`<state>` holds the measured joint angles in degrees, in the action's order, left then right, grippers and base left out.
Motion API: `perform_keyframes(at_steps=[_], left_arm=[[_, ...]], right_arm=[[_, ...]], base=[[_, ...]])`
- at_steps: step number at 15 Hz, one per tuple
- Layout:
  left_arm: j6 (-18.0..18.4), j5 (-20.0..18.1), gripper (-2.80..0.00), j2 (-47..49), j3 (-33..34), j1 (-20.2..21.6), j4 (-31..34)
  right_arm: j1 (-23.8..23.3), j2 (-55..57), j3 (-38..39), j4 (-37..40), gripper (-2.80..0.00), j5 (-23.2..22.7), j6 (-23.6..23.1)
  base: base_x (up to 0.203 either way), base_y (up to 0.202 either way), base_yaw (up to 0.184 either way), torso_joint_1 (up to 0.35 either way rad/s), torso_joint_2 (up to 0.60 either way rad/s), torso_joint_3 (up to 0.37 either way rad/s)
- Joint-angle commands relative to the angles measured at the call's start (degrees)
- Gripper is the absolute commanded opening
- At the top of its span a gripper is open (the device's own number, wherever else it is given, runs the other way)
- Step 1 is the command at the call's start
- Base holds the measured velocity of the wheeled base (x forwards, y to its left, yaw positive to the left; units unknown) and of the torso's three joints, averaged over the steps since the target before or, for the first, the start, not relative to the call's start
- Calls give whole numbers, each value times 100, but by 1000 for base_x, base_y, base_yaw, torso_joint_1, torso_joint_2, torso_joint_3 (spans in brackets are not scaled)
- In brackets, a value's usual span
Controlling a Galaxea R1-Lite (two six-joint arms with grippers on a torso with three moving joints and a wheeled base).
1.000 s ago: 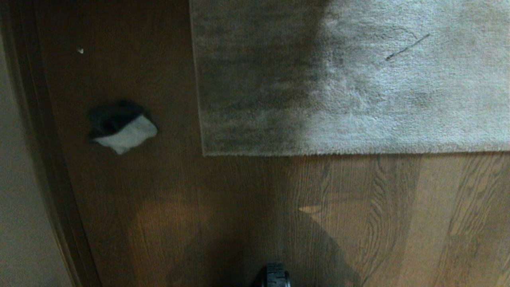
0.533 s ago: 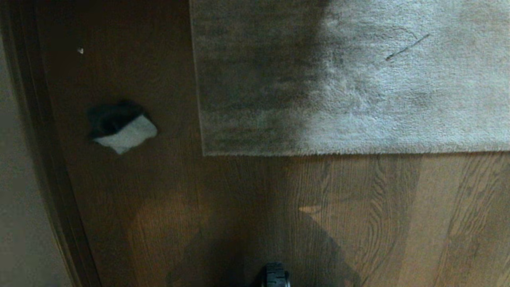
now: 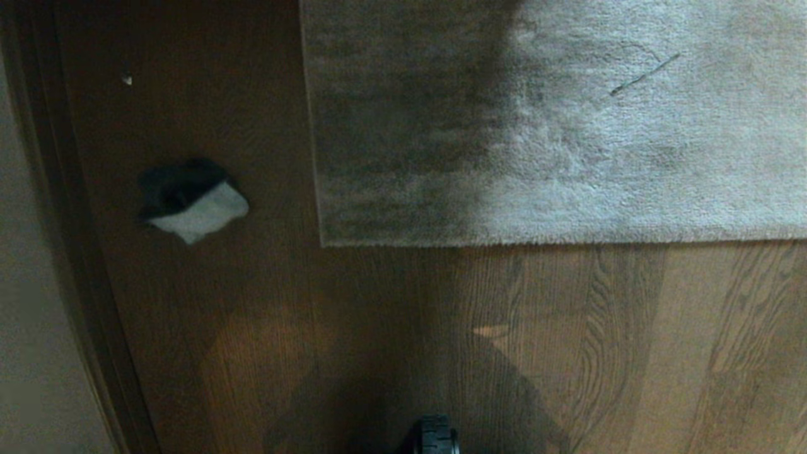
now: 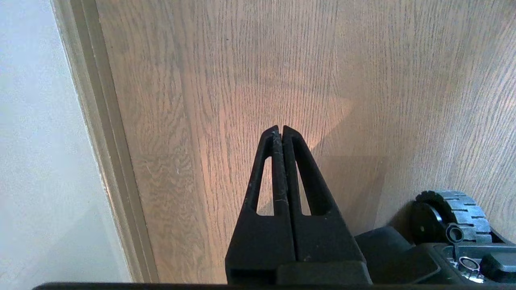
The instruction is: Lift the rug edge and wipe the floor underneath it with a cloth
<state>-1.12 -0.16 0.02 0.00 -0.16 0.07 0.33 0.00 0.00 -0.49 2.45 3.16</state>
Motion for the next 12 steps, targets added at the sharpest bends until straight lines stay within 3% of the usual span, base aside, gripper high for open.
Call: perform_keyframes(at_steps=[1, 7, 12], left_arm=[[-2, -1, -280, -2, 0, -2, 1], [-11, -1, -280, -2, 0, -2, 1], [-2, -1, -280, -2, 0, -2, 1]], right_arm=[[2, 9, 0, -4, -280, 10, 1], [2, 9, 0, 4, -280, 1, 1], [2, 9, 0, -4, -280, 8, 1]], base=[[0, 0, 0, 0, 0, 0], [0, 0, 0, 0, 0, 12], [0, 0, 0, 1, 2, 169]])
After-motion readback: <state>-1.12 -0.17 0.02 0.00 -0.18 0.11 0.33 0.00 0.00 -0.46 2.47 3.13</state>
